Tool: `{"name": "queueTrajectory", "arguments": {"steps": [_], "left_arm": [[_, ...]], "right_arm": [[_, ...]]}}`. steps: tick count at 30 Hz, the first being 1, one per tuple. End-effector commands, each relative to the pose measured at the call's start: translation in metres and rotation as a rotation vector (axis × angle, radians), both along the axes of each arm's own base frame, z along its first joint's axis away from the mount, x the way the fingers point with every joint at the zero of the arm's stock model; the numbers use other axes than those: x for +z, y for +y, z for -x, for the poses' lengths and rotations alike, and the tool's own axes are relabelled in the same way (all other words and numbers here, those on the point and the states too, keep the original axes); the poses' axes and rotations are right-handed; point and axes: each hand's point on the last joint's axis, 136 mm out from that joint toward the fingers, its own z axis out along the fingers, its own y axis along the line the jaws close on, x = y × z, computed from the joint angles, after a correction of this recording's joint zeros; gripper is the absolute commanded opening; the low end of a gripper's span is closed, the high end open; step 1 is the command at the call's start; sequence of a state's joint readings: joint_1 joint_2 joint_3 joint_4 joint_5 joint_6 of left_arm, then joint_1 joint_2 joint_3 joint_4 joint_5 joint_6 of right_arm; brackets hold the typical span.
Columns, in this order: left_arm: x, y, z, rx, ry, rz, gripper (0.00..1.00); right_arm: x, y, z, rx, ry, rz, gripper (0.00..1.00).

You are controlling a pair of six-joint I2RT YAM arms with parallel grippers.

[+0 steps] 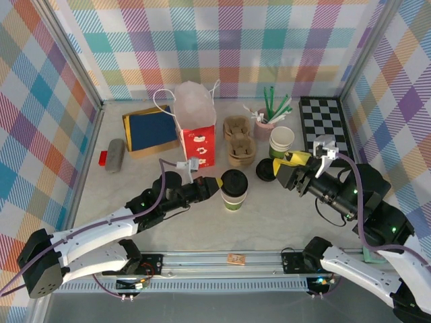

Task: Pack the takeout coffee

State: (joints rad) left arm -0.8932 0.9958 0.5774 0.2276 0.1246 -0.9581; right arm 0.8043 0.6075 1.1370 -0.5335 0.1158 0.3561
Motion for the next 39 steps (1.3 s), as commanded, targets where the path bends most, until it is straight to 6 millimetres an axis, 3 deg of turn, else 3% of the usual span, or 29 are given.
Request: {"name": "queueTrajectory", "arguments": {"steps": [1, 4, 11, 39], "left_arm": [[-0.008, 0.002, -0.007, 0.029, 0.023, 0.027, 0.09], [-0.024, 0.0, -0.008, 0.023, 0.053, 0.028, 0.09], [-0.038, -0.002, -0.012, 0.023, 0.072, 0.009, 0.08], [-0.069, -0.005, -0.016, 0.021, 0.116, -0.024, 0.08]], "right_arm": [[-0.006, 0.001, -0.004, -0.013, -0.004, 0.012, 0.52], [-0.008, 0.004, -0.006, -0.008, 0.002, 0.011, 0.51], [-0.009, 0.007, -0.007, 0.002, 0.001, 0.012, 0.5], [-0.014, 0.009, -0.004, 0.018, 0.003, 0.008, 0.48]]}}
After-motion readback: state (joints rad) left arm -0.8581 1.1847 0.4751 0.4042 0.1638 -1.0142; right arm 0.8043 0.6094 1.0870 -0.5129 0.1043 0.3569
